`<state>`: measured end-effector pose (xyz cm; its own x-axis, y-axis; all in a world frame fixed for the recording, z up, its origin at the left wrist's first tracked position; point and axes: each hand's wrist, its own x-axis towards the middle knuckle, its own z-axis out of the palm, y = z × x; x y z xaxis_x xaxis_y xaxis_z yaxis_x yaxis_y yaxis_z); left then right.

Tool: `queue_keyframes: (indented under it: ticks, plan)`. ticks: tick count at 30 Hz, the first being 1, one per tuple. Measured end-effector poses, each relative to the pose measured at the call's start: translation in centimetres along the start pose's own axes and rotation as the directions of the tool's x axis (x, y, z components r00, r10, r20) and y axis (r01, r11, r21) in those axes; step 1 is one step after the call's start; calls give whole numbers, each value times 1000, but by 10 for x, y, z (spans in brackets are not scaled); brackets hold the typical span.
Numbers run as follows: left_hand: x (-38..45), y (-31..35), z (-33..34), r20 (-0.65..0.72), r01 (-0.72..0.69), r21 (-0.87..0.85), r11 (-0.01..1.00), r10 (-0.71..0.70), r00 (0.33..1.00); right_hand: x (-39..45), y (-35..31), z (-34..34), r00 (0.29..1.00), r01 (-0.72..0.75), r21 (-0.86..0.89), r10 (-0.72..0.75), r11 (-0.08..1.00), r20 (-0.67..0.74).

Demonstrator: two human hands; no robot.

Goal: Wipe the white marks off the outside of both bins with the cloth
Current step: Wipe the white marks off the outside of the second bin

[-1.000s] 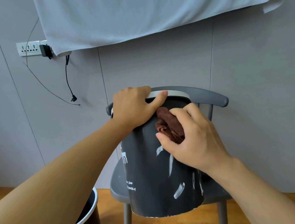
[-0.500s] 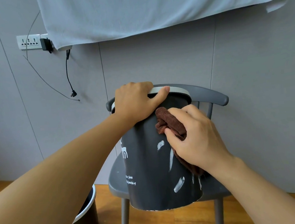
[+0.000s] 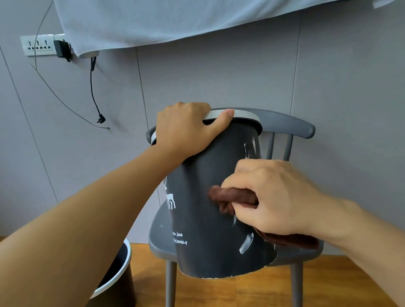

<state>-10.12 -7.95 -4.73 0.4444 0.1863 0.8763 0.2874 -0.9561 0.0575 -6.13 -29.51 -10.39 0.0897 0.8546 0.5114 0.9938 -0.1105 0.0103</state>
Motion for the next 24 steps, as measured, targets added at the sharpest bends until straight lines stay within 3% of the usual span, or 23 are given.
queue_keyframes:
  ticks: [7,11,16,18,21,24]
  plan:
    - [0,4,-1,1,-22,-8,1000,22,1000,22,8,-13,979,-29,25,34,999,-202]
    - [1,0,0,15,-17,12,1000,17,1000,10,2,3,993,34,-39,-38,999,-110]
    - [-1,1,-3,19,-14,7,1000,14,1000,-14,-9,13,992,85,10,-85,996,96]
    - [-2,3,-4,23,-13,14,1000,12,1000,-9,-6,3,998,47,90,-50,995,35]
    - [-1,4,-4,30,-14,6,1000,14,999,7,3,-12,984,-17,160,45,987,-171]
    - [0,3,-3,25,-22,-7,1000,23,999,21,7,-12,978,-39,112,61,993,-201]
